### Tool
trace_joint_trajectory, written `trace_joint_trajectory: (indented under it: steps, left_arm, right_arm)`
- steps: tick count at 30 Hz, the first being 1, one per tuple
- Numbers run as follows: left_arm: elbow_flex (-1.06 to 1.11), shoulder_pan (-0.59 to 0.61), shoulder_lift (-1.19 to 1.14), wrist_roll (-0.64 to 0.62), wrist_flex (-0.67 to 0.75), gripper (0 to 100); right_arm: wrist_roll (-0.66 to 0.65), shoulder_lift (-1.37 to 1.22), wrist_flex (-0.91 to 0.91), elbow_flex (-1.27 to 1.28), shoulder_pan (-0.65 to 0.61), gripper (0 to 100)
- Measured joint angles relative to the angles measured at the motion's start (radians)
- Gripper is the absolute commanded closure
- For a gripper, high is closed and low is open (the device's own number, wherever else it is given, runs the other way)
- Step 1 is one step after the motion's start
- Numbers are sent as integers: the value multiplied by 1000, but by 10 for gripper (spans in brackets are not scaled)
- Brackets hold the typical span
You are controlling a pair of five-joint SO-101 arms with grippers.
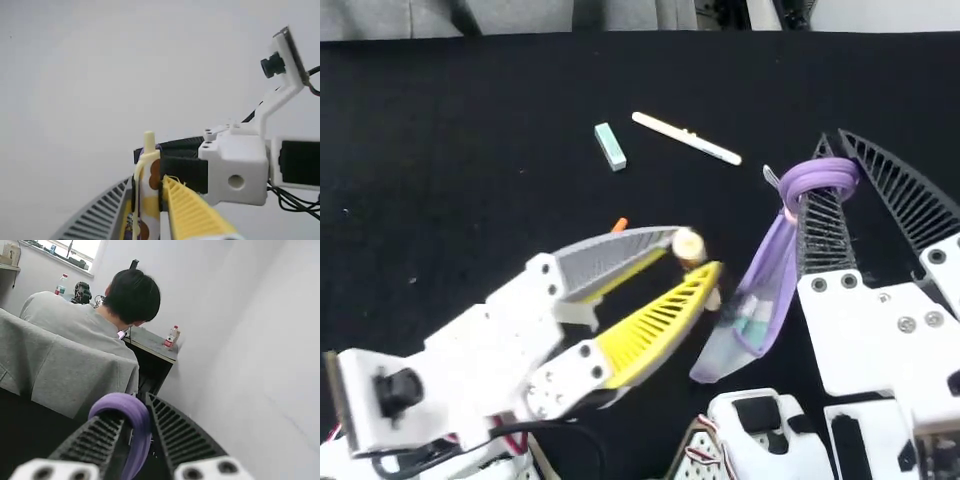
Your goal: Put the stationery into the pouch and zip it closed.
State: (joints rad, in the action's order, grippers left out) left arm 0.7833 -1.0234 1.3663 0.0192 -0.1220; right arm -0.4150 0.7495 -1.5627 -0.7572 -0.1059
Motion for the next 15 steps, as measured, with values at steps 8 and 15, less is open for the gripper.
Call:
trace_joint_trajectory:
  steps: [8,15]
  left_arm:
    - [-3,-104,-52,6,6,971]
    - [54,-109,-152,6,147,971]
  right_arm:
    - [0,0,0,0,0,988]
    - [0,0,0,0,0,988]
